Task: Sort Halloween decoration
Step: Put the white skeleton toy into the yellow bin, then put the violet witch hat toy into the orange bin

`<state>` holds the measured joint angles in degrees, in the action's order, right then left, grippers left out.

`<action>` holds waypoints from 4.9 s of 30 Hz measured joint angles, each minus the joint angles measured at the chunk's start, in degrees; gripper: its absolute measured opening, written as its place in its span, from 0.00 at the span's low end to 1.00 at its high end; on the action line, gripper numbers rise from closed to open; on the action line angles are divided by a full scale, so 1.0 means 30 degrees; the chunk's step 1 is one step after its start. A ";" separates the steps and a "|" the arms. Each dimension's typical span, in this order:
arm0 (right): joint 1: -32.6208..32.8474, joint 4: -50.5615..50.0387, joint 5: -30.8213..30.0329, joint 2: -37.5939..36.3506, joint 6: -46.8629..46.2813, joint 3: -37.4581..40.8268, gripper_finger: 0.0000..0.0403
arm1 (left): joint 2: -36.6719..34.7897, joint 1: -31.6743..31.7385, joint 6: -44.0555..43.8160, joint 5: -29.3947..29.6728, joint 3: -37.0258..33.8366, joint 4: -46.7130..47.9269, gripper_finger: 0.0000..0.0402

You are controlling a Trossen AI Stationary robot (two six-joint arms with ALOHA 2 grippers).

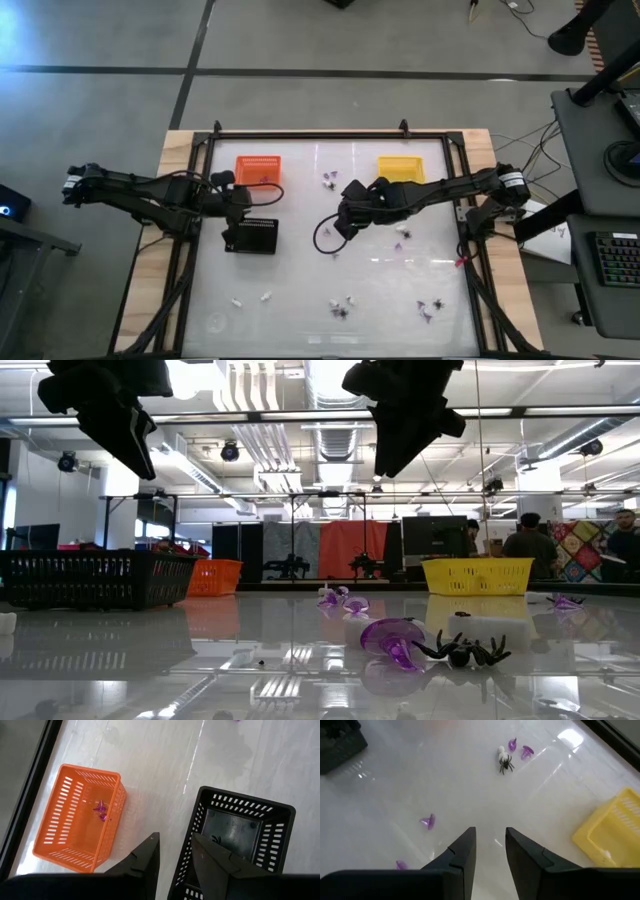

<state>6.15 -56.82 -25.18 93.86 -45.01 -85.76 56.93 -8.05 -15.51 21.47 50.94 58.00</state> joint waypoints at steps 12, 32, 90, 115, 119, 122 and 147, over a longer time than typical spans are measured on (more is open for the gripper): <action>-0.0462 0.0039 0.0846 0.0000 0.0466 0.0059 0.24 | -0.0003 0.0004 0.0002 -0.0018 0.0000 0.0276 0.24; -0.2484 -0.0847 0.7882 0.0007 0.7485 0.6095 0.24 | -0.0044 0.0007 0.0002 -0.0727 0.0000 0.1021 0.24; -0.5494 -0.1048 0.8233 -0.0248 0.6443 0.5550 0.03 | -0.0058 0.0007 -0.0689 -0.1005 0.0000 0.1258 0.24; -1.4285 -0.3364 0.7033 -0.0339 1.2158 0.3138 0.03 | -0.0058 0.0007 -0.1666 -0.1013 0.0000 0.2014 0.24; -1.4636 -0.3249 0.7035 -0.0182 1.2429 0.3505 0.03 | -0.0058 0.0000 -0.1666 -0.1013 0.0000 0.2033 0.24; -1.4651 -0.3085 0.6893 -0.0026 1.2525 0.3548 0.03 | -0.0058 0.0003 -0.1659 -0.1013 0.0000 0.2059 0.24; -1.3959 -0.4049 0.5403 0.0000 1.0089 0.3022 0.33 | -0.0058 0.0000 -0.1649 -0.1013 0.0000 0.2463 0.24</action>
<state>-35.73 -68.97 -8.97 93.86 -14.75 -76.69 56.75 -8.05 -20.46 18.44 50.94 65.39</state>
